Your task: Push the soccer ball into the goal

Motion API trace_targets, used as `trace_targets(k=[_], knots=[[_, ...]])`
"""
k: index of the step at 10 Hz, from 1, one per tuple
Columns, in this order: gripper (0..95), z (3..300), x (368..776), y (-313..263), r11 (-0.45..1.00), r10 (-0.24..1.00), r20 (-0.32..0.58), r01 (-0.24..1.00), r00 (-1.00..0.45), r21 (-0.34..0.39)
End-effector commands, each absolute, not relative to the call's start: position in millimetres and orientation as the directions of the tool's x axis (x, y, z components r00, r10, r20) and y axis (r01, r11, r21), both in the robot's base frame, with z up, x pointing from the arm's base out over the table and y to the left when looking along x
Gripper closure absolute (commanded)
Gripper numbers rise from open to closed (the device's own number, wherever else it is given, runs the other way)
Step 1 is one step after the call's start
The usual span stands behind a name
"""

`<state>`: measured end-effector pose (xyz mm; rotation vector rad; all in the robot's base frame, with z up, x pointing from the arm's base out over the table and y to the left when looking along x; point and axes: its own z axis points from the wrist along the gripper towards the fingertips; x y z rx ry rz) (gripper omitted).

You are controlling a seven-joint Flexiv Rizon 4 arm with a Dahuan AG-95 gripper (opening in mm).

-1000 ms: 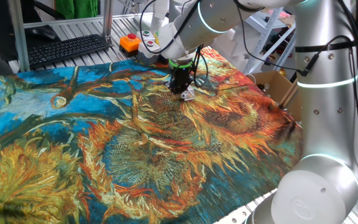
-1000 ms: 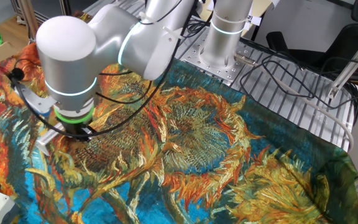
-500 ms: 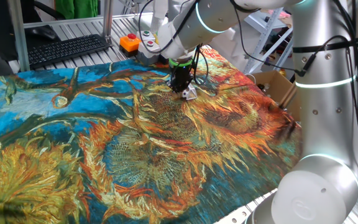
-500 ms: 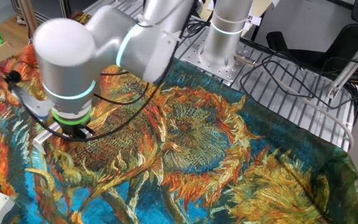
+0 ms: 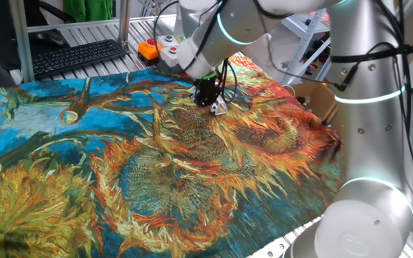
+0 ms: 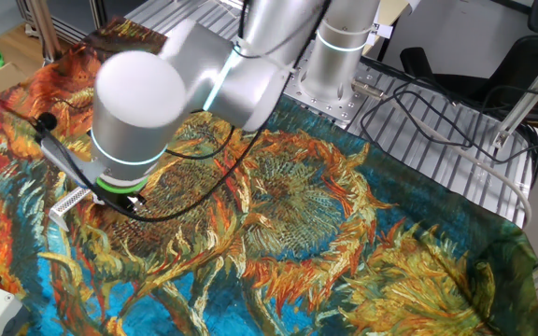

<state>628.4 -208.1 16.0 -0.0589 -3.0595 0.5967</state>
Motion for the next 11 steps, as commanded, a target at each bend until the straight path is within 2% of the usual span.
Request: trace_targets(k=[1,3,4,7,8,9,11], knots=[[95.0,12,629,-216,0.928,0.024,-0.008,0.025,-1.0,-0.372],[95.0,8,630,-224,0.928,0.002,-0.01,0.005,-1.0,-0.373],[95.0,9,631,-222,0.933,0.036,-0.002,0.034,-0.999,-0.358],[95.0,13,632,-215,0.955,0.086,-0.006,0.085,-0.996,-0.283],[95.0,15,633,-213,0.971,0.12,0.0,0.117,-0.993,-0.209],[95.0,18,634,-209,0.975,0.133,0.006,0.13,-0.991,-0.179],[95.0,28,638,-195,0.974,0.176,0.015,0.172,-0.984,-0.146]])
